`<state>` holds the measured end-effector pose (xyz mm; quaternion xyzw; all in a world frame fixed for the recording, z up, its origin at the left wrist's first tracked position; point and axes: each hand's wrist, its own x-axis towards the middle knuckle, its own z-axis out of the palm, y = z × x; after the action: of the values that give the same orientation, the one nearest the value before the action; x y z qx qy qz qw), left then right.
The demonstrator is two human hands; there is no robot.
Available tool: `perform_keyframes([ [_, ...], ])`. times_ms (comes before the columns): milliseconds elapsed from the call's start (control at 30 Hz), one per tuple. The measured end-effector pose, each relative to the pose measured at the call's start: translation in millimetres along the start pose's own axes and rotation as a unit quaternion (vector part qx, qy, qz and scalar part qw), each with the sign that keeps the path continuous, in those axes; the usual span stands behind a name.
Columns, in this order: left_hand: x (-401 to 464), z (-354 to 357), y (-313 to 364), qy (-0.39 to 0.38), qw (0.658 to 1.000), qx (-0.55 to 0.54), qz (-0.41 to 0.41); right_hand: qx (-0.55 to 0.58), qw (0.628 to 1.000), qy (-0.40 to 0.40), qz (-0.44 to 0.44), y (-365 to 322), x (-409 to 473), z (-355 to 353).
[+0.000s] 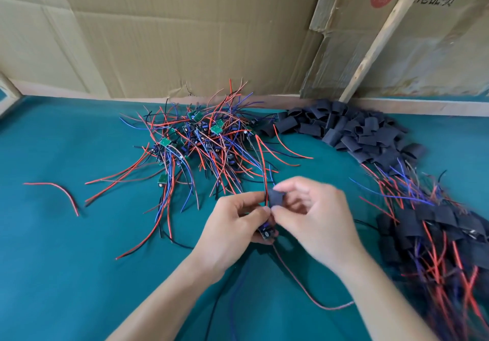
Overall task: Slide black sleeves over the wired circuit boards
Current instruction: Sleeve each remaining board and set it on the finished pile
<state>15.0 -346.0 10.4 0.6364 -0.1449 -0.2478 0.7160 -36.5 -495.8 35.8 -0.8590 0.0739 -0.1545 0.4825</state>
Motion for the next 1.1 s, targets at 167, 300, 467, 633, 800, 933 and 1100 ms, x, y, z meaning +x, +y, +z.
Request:
perform_keyframes([
  [167, -1, -5, 4, -0.022, 0.995, 0.088, 0.030, 0.077, 0.996, -0.043, 0.015, 3, -15, 8],
  [300, -2, -3, 6, -0.033, 0.996, 0.078, 0.026, 0.123, 0.990, -0.056, 0.034, 3, -17, -2],
  [467, -4, -1, 6, -0.045, 0.994, 0.092, 0.025, 0.098, 0.993, -0.062, 0.031, 7, -15, -11],
  [633, -6, -2, 7, -0.048, 0.990, 0.128, 0.020, 0.120, 0.992, -0.037, 0.017, 13, -14, -12],
  [800, -5, -2, 4, -0.034, 0.986, 0.161, 0.027, 0.144, 0.989, -0.025, 0.036, 15, -12, -15],
  [933, -6, 0, 1, -0.016, 0.984, 0.179, 0.011, 0.251, 0.964, 0.077, 0.052, 16, -4, -29],
  [1100, -9, 3, 0, -0.036, 0.921, 0.370, 0.120, 0.236, 0.935, 0.260, 0.046, 24, 1, -43],
])
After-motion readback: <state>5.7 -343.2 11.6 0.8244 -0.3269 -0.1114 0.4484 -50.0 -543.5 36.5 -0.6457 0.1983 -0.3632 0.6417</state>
